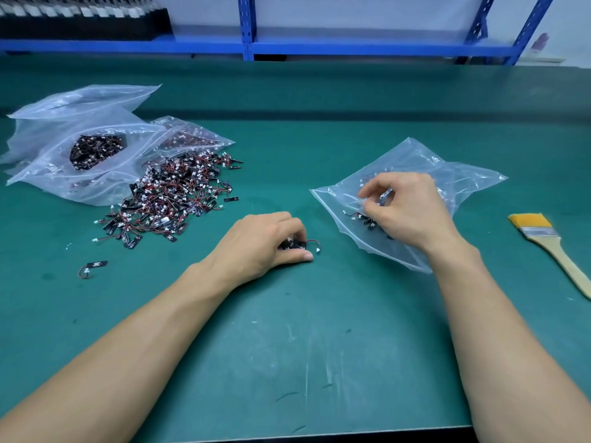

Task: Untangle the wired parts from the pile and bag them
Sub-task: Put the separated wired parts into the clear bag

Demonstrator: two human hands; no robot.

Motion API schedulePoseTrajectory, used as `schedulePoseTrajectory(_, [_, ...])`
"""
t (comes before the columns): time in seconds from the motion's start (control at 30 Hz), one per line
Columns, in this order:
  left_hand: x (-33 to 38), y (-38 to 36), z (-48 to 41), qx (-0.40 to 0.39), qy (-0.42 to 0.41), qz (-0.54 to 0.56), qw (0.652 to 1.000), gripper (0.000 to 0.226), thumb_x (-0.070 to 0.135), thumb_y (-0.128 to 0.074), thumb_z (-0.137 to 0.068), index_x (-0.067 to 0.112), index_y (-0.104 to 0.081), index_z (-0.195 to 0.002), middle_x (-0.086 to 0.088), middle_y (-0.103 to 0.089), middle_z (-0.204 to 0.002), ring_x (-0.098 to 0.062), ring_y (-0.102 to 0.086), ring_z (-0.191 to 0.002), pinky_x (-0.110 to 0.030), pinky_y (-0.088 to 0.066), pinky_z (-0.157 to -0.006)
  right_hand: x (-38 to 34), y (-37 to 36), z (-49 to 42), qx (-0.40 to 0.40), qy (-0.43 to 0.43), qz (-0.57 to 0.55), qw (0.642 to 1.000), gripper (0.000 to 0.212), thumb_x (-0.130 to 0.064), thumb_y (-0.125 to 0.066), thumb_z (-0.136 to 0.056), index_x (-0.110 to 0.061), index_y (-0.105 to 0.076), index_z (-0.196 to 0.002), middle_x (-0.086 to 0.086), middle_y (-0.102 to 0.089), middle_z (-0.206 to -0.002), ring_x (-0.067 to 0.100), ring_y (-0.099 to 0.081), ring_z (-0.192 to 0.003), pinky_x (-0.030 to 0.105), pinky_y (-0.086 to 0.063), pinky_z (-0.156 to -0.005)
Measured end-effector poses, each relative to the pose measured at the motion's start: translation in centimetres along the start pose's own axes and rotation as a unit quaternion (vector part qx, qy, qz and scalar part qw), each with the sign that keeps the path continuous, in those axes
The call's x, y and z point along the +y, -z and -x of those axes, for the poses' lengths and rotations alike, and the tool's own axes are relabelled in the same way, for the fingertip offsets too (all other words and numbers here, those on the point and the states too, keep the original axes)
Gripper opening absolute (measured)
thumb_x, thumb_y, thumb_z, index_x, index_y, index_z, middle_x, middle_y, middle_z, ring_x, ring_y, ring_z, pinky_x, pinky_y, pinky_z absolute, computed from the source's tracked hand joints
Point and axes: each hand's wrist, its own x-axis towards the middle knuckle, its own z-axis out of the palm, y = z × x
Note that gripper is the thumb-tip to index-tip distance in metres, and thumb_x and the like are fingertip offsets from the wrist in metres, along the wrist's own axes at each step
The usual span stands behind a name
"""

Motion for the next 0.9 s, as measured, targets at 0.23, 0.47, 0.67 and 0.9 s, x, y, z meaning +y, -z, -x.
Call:
schedulePoseTrajectory(0.23, [0.3, -0.4, 0.2, 0.006, 0.028, 0.014, 0.999, 0.029, 0.050, -0.069, -0.085, 0.028, -0.056, -0.099, 0.014, -0.062, -0.082, -0.006, -0.048, -0.068, -0.024, -0.041, -0.064, 0.3, -0.1, 0.0, -0.013, 0.008, -0.001, 1.000, 0.017, -0.011, -0.068, -0.080, -0.025, -0.075, -0.086, -0.019, -0.067, -0.072, -0.012, -0.053, -0.064, 0.023, -0.045, -0.071])
schedulePoseTrajectory(0.47, [0.8, -0.6, -0.2, 0.025, 0.076, -0.006, 0.997, 0.014, 0.037, -0.068, -0.087, 0.025, -0.062, -0.092, 0.015, -0.056, -0.068, -0.009, -0.051, -0.066, -0.025, -0.035, -0.061, 0.4, 0.0, 0.1, -0.043, 0.028, -0.021, 0.998, 0.018, -0.013, -0.067, -0.081, -0.030, -0.071, -0.082, -0.019, -0.066, -0.070, -0.007, -0.055, -0.061, 0.009, -0.038, -0.065])
schedulePoseTrajectory(0.67, [2.4, -0.2, -1.5, 0.069, 0.189, 0.144, 0.969, 0.015, 0.029, -0.069, -0.086, 0.025, -0.062, -0.073, 0.011, -0.064, -0.055, -0.006, -0.056, -0.052, -0.022, -0.043, -0.051, 0.4, 0.2, 0.0, -0.046, 0.028, -0.026, 0.998, 0.019, -0.013, -0.067, -0.081, -0.031, -0.071, -0.082, -0.022, -0.065, -0.070, -0.008, -0.055, -0.063, 0.001, -0.035, -0.062])
schedulePoseTrajectory(0.9, [7.2, -0.6, -6.2, 0.005, 0.278, 0.180, 0.944, 0.020, 0.021, -0.059, -0.080, 0.005, -0.060, -0.068, -0.002, -0.052, -0.056, -0.019, -0.035, -0.051, -0.024, -0.035, -0.049, 0.3, 0.3, -0.1, -0.031, 0.025, -0.054, 0.998, 0.016, -0.013, -0.069, -0.084, -0.029, -0.071, -0.082, -0.024, -0.062, -0.072, -0.017, -0.054, -0.067, -0.001, -0.034, -0.063])
